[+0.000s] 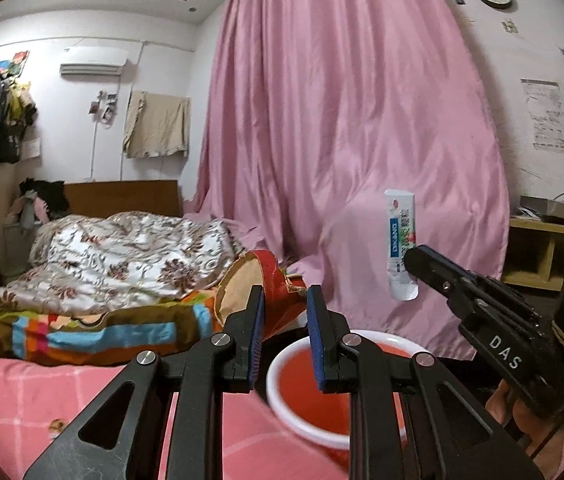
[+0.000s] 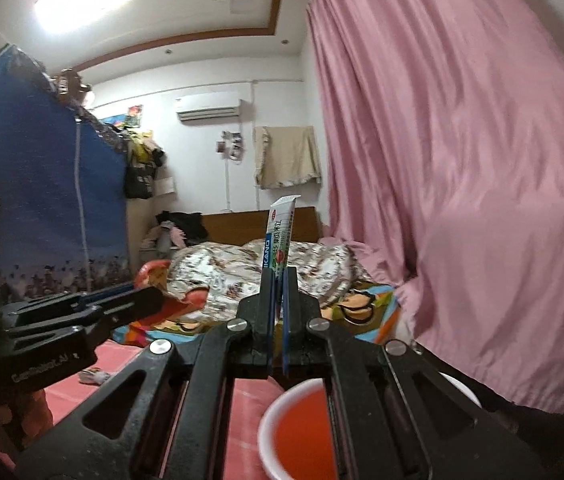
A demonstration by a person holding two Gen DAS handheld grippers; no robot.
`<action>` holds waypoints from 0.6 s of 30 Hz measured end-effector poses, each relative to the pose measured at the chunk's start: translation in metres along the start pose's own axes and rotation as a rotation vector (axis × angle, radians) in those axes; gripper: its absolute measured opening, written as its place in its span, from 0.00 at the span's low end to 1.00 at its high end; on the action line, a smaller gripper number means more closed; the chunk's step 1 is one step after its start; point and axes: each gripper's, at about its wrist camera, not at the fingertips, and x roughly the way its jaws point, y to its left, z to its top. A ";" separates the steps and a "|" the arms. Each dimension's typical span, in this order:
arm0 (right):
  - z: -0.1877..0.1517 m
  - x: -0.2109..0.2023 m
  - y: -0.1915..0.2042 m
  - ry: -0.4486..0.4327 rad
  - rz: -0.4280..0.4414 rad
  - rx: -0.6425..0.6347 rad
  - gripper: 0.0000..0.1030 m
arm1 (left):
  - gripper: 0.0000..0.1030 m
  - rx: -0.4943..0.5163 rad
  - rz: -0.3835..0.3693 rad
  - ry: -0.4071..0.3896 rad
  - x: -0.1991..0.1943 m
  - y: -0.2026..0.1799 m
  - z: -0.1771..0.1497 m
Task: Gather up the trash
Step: 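Carry the toothpaste tube and red piece over the orange bucket with both tools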
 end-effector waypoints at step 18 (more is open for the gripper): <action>-0.032 0.024 -0.065 0.230 -0.138 0.065 0.10 | 0.17 -0.027 -0.087 0.175 0.067 -0.036 -0.024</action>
